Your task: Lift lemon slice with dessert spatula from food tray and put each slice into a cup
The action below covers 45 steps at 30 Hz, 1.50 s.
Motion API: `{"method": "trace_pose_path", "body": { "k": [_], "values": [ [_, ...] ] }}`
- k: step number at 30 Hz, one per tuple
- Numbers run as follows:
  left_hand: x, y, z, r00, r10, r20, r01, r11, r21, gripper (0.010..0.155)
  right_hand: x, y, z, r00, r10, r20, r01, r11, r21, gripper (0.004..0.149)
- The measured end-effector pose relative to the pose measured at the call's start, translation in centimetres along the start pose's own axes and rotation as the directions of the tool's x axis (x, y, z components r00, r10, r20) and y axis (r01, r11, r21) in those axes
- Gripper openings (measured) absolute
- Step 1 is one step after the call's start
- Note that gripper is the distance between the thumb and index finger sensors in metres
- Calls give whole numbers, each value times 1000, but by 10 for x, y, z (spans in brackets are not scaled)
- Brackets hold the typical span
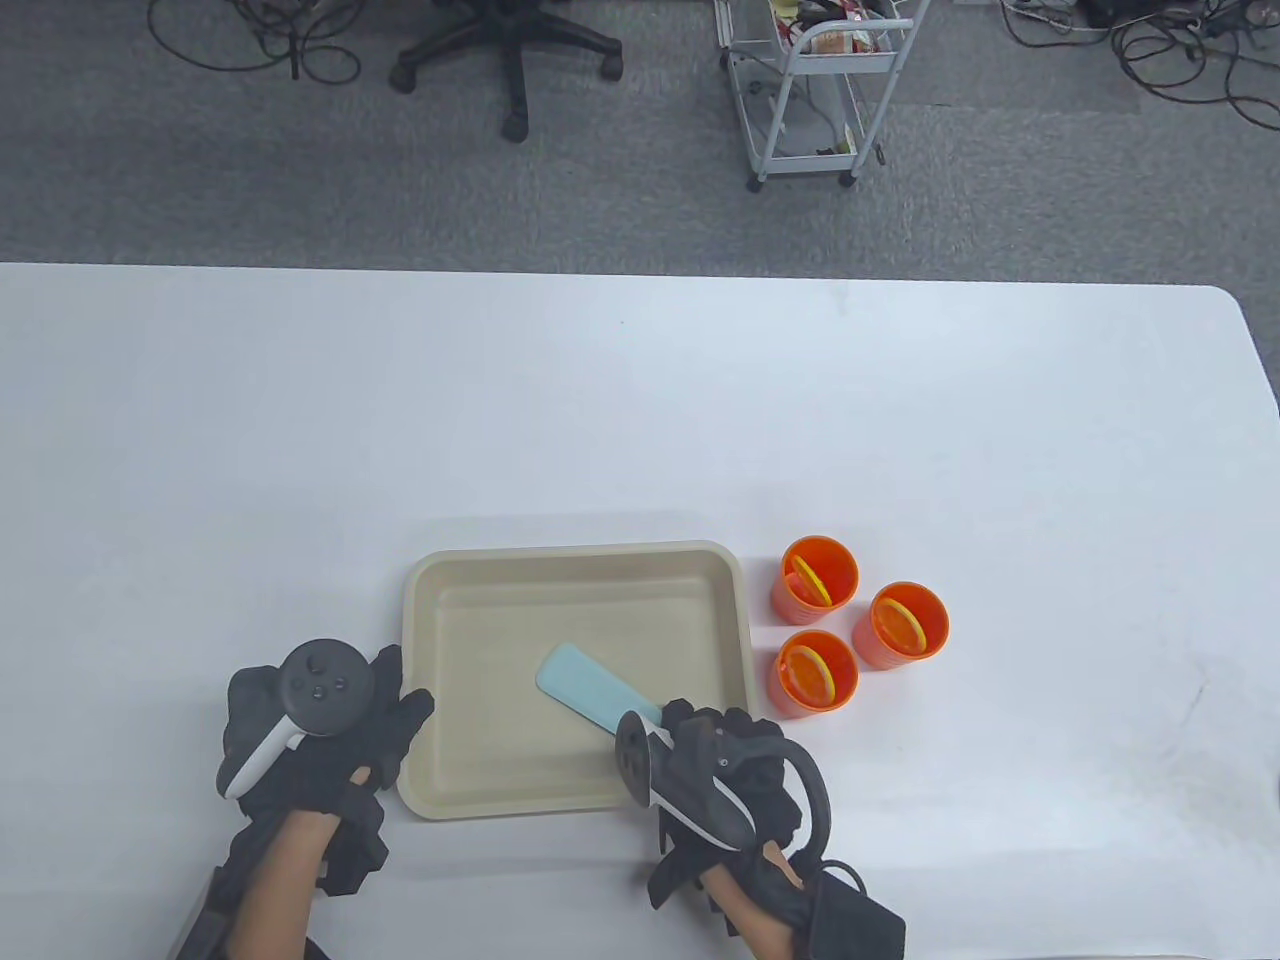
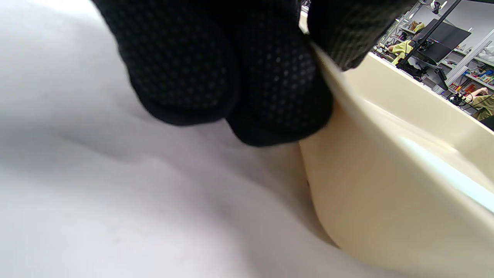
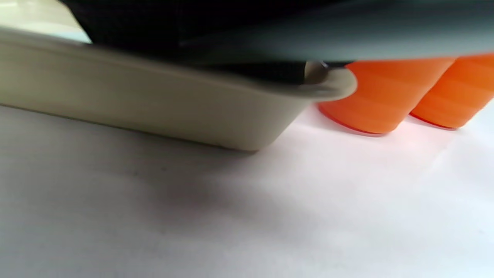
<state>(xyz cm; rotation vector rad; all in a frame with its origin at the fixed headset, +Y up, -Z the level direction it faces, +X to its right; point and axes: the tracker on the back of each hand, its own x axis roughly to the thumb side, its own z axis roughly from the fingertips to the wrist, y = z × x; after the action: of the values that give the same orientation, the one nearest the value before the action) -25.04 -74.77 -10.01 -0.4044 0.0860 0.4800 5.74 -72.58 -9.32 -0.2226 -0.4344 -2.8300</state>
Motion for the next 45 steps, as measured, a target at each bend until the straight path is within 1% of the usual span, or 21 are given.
{"method": "trace_pose_path", "body": {
  "k": [2,6,9,11,12,14,16,17,19,20,21,22,24,26,28,31,33,35,39,43,45],
  "values": [
    [0,0,0,1000,-4,1,4,1000,2,71,-1,-1,1,1000,-5,3,5,1000,-3,59],
    [0,0,1,1000,-24,-9,24,1000,9,72,-7,-6,9,998,-61,19,62,998,-34,61],
    [2,6,7,996,-89,-17,90,996,28,78,-16,-17,22,989,-135,57,141,982,-124,61],
    [4,14,17,993,-114,-12,114,990,87,76,-23,-24,29,975,-207,76,218,958,-187,61],
    [7,19,23,992,-126,-6,125,982,139,76,-27,-28,33,967,-240,84,253,941,-225,61],
    [12,28,35,984,-176,-14,173,951,255,77,-33,-33,40,956,-276,99,293,910,-293,61],
    [19,36,49,974,-226,-20,217,900,379,77,-39,-38,46,949,-298,108,316,870,-377,61],
    [22,38,53,973,-230,-20,218,887,406,77,-41,-40,48,947,-302,110,320,857,-403,61],
    [30,41,65,973,-230,5,199,852,485,76,-45,-44,56,944,-307,124,327,807,-492,61],
    [36,42,71,970,-244,22,195,824,533,76,-46,-46,60,943,-306,134,329,781,-531,61],
    [41,42,78,964,-265,34,197,791,579,76,-48,-48,66,942,-302,146,328,741,-586,62],
    [45,41,82,958,-285,40,203,769,606,78,-48,-49,69,942,-301,146,326,724,-608,64],
    [54,39,93,933,-359,38,236,686,688,79,-48,-49,76,947,-283,150,307,668,-678,67],
    [61,36,98,909,-411,65,239,644,727,79,-47,-49,78,953,-262,153,288,626,-725,72],
    [65,32,103,899,-435,61,239,601,763,80,-48,-49,79,959,-251,132,264,620,-739,74],
    [67,29,104,884,-463,70,238,574,784,84,-49,-48,78,960,-254,116,255,631,-732,82],
    [66,28,103,880,-470,66,247,573,781,86,-50,-47,75,966,-244,79,224,649,-727,87],
    [64,28,101,877,-477,61,254,567,784,88,-51,-46,72,968,-243,62,212,659,-722,89],
    [59,29,94,881,-470,62,259,587,767,88,-54,-43,63,970,-243,25,194,700,-687,89],
    [56,29,90,881,-471,46,277,592,757,88,-57,-40,54,970,-243,9,187,722,-666,89],
    [55,30,89,882,-469,42,280,593,755,88,-58,-39,54,971,-239,11,184,718,-671,88]
  ]
}}
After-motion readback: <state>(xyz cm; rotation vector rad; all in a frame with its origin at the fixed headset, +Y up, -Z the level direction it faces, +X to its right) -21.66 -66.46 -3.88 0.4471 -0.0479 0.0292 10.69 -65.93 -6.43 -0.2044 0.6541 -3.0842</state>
